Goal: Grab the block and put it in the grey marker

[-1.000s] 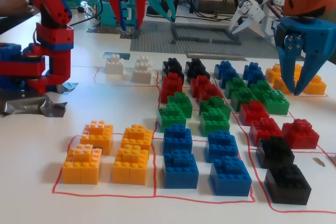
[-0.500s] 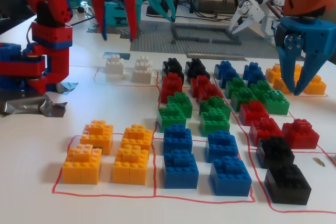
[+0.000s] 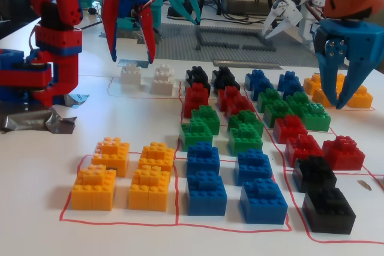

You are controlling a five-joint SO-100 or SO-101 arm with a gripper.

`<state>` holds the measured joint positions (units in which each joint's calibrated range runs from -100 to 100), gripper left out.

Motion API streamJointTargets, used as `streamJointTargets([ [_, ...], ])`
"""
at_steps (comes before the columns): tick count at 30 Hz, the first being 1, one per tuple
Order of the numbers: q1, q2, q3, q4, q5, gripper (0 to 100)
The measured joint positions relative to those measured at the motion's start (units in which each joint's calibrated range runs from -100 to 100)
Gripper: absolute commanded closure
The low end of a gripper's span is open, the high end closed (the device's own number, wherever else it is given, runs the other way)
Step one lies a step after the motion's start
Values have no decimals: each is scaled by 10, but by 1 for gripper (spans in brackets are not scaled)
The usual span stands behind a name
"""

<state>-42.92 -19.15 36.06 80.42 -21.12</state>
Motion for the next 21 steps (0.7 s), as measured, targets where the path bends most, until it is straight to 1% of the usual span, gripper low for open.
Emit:
streamJointTargets([
  [4,-11,18,0,-6,0,65],
  [13,-44,50,0,-37,0,65],
  [21,-45,80,0,-55,-4,65],
])
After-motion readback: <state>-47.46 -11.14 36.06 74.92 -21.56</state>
